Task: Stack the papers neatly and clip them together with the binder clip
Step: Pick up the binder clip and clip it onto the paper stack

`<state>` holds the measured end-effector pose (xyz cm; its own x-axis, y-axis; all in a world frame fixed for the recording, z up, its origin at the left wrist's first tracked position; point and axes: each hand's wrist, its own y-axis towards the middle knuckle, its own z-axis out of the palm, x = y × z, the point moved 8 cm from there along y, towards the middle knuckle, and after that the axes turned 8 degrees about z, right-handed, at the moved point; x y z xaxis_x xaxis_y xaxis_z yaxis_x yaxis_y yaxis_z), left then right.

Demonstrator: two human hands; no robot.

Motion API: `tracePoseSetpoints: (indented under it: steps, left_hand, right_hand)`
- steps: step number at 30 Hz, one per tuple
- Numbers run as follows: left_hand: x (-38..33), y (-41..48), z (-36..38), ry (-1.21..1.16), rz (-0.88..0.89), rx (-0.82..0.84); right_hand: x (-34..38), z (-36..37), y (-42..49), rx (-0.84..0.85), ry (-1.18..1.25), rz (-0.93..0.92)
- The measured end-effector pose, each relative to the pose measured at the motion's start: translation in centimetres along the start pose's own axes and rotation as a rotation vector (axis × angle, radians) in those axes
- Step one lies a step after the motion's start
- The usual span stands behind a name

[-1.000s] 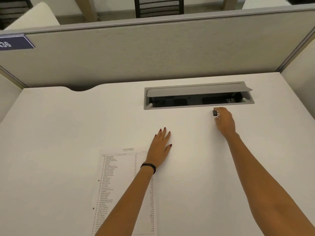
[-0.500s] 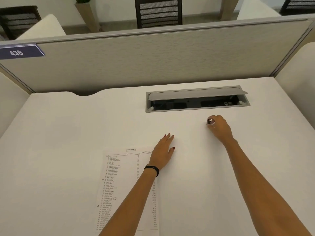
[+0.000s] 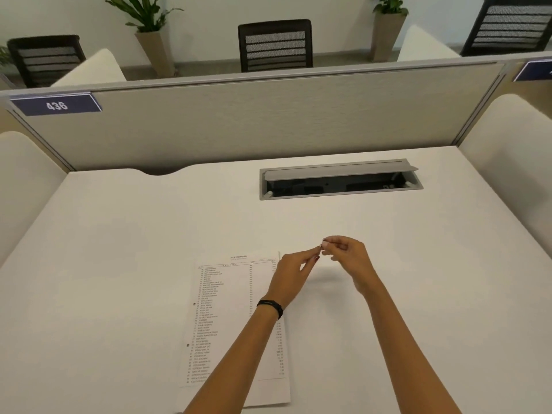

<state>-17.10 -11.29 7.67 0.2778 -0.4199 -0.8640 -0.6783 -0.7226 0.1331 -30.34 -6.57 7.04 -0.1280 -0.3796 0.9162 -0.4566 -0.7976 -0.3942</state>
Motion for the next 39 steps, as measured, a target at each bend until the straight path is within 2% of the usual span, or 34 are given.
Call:
tracePoseSetpoints:
  steps: [6, 20, 32, 39]
  left_hand:
    - [-0.9, -2.4, -2.2, -0.072, 0.02, -0.124]
    - [-4.0, -6.5, -4.9, -0.166, 0.127, -0.198]
    - [-5.9, -9.3, -5.9, -0.064, 0.224, -0.265]
    - [-5.8, -10.8, -7.3, 0.004, 0.228, -0.428]
  right_hand:
    - [0.4, 1.4, -2.4, -0.025, 0.104, 0.002]
    - [0.8, 3.6, -6.5, -0.002, 0.28, -0.052]
    - [0.7, 4.3, -9.3, -0.044, 0.337, -0.068]
    - [0.5, 5.2, -10.8, -0.041, 0.375, -0.058]
